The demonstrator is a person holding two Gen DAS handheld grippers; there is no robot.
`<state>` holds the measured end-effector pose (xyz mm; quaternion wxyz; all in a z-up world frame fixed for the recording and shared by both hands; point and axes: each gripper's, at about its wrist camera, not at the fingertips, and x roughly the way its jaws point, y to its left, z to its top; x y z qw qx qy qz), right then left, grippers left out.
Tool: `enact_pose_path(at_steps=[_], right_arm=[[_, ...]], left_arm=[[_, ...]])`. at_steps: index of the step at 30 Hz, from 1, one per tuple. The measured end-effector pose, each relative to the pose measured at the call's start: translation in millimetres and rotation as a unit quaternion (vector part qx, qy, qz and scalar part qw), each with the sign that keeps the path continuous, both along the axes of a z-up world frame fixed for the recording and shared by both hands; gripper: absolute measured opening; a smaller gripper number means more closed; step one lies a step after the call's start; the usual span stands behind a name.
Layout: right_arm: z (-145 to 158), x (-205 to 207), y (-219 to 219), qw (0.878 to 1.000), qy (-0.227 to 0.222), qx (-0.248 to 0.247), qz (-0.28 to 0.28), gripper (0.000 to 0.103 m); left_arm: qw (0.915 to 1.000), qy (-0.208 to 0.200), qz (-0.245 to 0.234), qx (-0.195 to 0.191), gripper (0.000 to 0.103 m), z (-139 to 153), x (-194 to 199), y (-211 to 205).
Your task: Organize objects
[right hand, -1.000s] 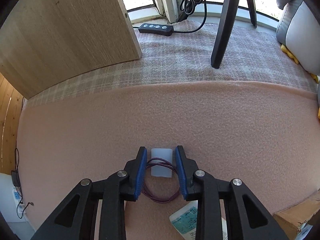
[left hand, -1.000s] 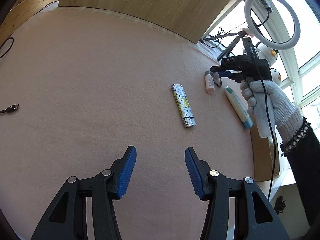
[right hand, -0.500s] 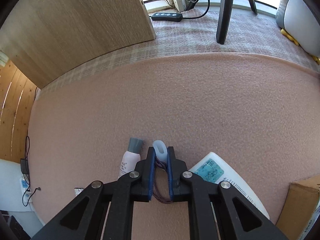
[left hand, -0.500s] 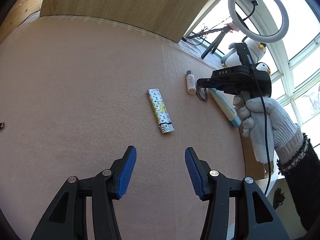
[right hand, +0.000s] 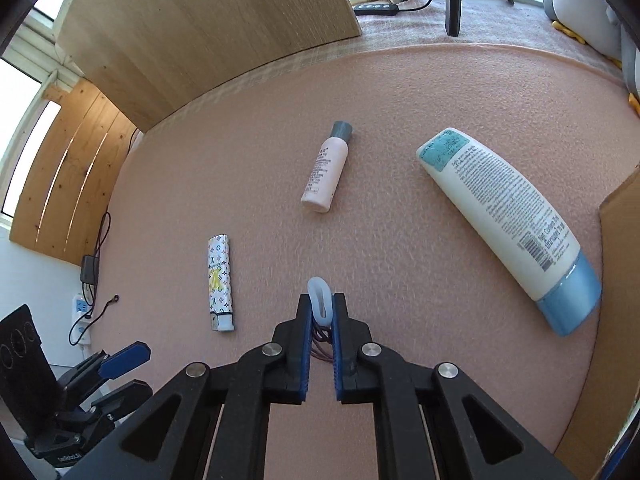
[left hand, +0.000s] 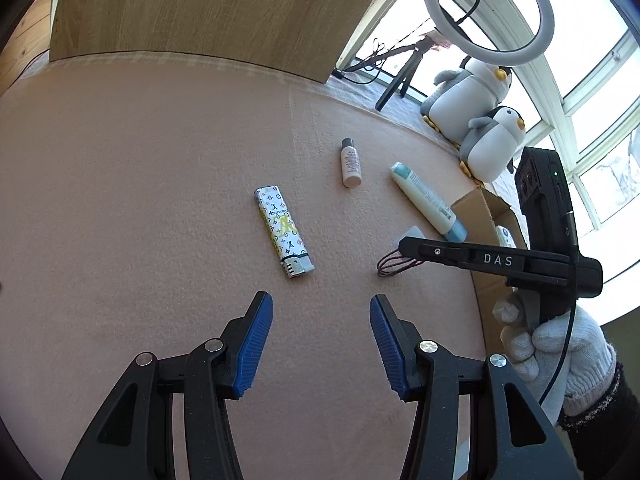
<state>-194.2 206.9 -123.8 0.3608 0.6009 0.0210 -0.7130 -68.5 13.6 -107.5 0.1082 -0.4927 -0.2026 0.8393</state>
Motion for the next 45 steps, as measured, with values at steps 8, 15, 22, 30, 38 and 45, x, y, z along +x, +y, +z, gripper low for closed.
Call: enact_pose_path(at_steps=[8, 15, 22, 30, 38, 45], right_arm=[[2.5, 34.0, 33.1, 1.000, 0.029, -0.003, -0.008, 0.017], [6.2, 35.6, 73.0, 0.998, 0.026, -0.008, -0.049, 0.023], [7.6, 47.2, 85.2, 0.997, 0.043, 0.006, -0.057, 0.023], [3.0, 52.6, 99.7, 0.997, 0.044, 0.013, -0.067, 0.023], [1.5, 53.2, 96.6, 0.997, 0.041, 0.008, -0.064, 0.023], [-4.8, 49.7, 77.3, 0.998, 0.040, 0.020, -0.049, 0.023]], left_arm=[[0.9995, -0.004, -0.030, -0.007, 0.054, 1.6, -6.4, 21.7], [0.9982, -0.010, -0.058, -0.012, 0.054, -0.6, -6.2, 42.0], [0.9927, -0.009, -0.118, -0.020, 0.050, -5.1, -9.5, 84.6], [0.9836, -0.007, -0.172, -0.053, 0.029, -15.0, -19.7, 131.8], [0.9759, -0.011, -0.189, -0.108, 0.027, -29.2, -25.5, 146.0], [0.9805, -0.019, -0.179, -0.078, 0.010, -39.7, -35.3, 129.7]])
